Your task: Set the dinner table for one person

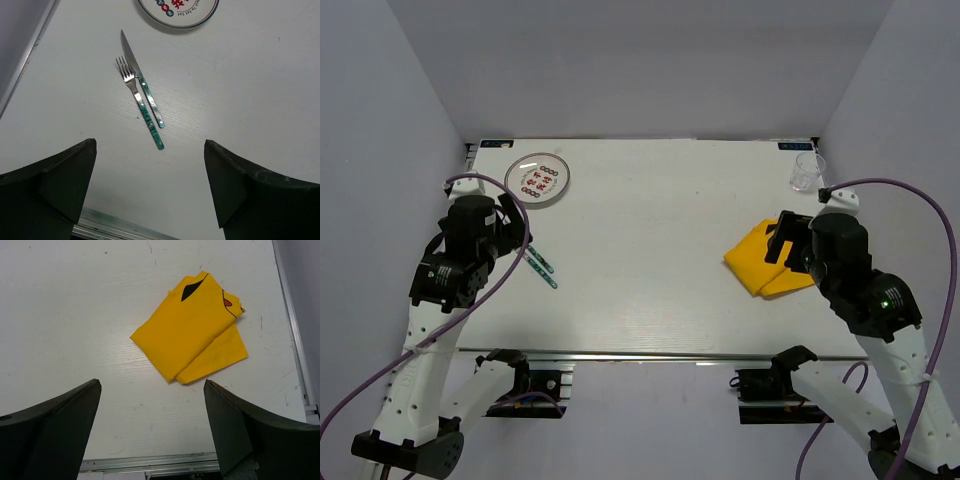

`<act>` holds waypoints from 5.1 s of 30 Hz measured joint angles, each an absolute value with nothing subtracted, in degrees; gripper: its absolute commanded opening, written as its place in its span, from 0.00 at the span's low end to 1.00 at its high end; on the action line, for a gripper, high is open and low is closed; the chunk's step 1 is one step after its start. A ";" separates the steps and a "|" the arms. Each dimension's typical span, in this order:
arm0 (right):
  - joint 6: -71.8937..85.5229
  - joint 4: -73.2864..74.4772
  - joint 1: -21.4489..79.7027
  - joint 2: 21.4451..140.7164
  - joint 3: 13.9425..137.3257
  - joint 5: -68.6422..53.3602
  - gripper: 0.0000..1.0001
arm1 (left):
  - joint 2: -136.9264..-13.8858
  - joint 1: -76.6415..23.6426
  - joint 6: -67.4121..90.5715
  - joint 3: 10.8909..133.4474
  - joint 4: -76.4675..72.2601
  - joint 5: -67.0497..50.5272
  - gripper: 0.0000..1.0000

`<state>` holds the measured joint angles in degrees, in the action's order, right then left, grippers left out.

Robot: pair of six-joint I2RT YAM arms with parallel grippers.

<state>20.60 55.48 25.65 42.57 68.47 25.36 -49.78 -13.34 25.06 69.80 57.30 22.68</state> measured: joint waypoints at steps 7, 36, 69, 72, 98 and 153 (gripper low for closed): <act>20.73 52.93 25.65 42.94 66.72 24.01 0.89 | -49.80 -13.37 25.06 69.80 57.14 22.20 0.98; 36.95 12.73 -12.25 65.82 35.40 14.81 0.88 | -46.15 -13.37 23.27 60.31 53.56 5.17 0.98; 27.88 -8.56 -21.04 83.99 37.54 -3.03 0.57 | -48.07 -14.83 22.20 59.31 51.81 -1.17 0.98; 27.83 -8.88 -21.04 85.41 38.15 -3.05 0.58 | -48.05 -14.83 22.00 59.31 51.81 -1.56 0.98; 28.77 -19.33 -12.32 69.38 32.36 -21.17 0.00 | -51.57 -14.85 21.89 60.10 51.83 -1.54 0.98; 39.72 2.61 15.03 81.41 39.35 3.88 0.89 | -80.47 -27.24 28.40 59.40 24.80 -28.12 0.98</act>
